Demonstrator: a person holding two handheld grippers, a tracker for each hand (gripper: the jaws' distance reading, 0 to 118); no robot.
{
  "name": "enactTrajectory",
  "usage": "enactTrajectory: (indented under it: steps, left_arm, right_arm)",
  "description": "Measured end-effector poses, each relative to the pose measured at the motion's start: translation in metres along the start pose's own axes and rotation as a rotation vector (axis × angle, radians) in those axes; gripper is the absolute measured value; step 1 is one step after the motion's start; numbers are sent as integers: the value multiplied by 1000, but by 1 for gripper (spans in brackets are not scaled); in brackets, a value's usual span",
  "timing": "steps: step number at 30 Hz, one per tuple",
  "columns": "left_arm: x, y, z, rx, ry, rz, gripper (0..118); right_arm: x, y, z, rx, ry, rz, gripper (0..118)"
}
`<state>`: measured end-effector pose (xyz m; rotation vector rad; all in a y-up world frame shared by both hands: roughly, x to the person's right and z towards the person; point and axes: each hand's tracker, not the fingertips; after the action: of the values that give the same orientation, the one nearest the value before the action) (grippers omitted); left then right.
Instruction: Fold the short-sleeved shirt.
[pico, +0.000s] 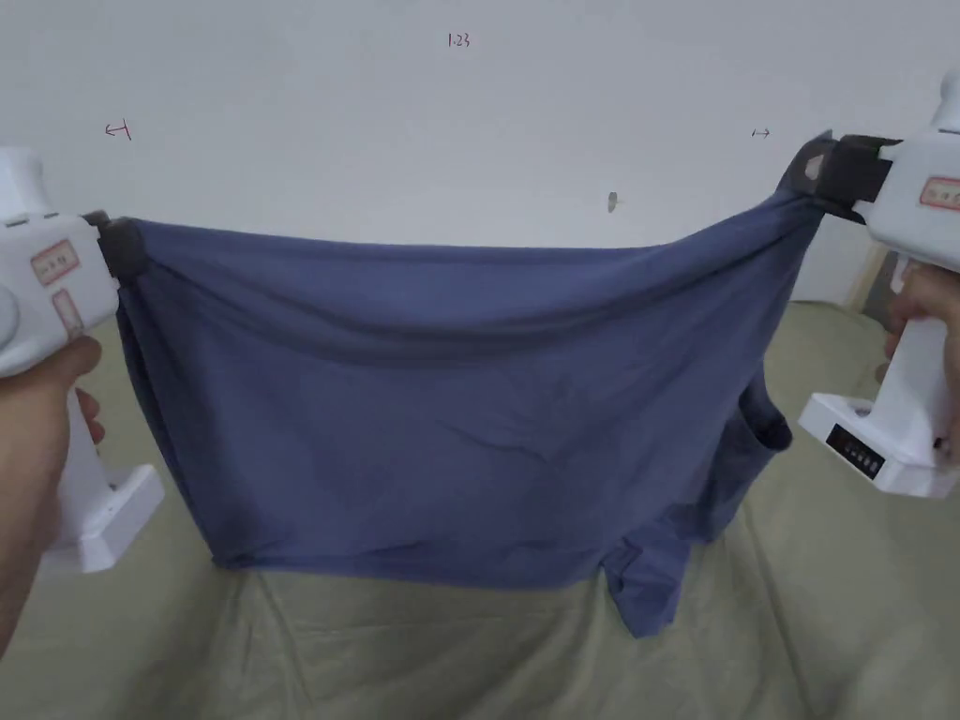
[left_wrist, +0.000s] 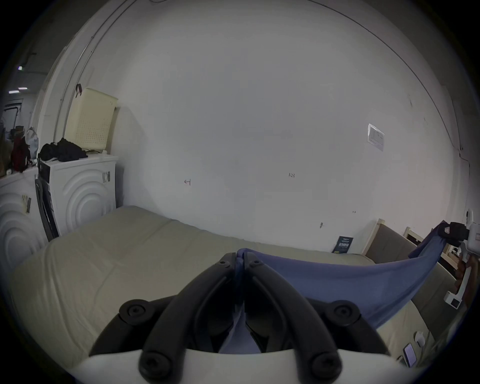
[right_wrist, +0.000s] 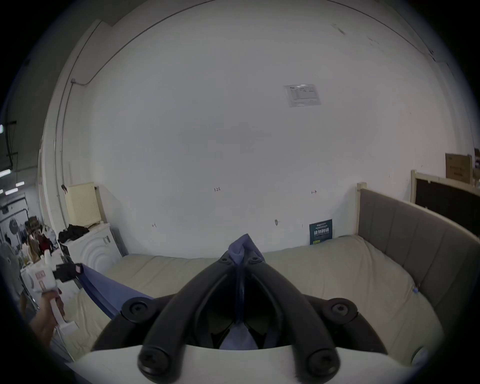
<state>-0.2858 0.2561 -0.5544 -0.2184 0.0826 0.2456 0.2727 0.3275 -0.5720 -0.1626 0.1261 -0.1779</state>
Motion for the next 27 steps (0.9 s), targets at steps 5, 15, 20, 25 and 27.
enactTrajectory:
  steps: [5, 15, 20, 25, 27]
  left_arm:
    - [-9, -13, 72, 2, -32, -64, 6]
    - [-33, -173, 245, -354, -52, -119, 6]
    - [-53, -280, 239, -667, -2, -102, 6]
    - [-59, -302, 240, -613, 25, -67, 113]
    - [-60, -293, 260, -490, -64, -17, 118]
  right_arm:
    - [3, -22, 67, -10, 5, -40, 5]
    - [13, -208, 219, -453, -65, -15, 5]
    - [35, -327, 221, -790, -152, -15, 5]
    - [53, -344, 224, -595, -184, -33, 113]
    - [49, -330, 245, -536, -78, -101, 117]
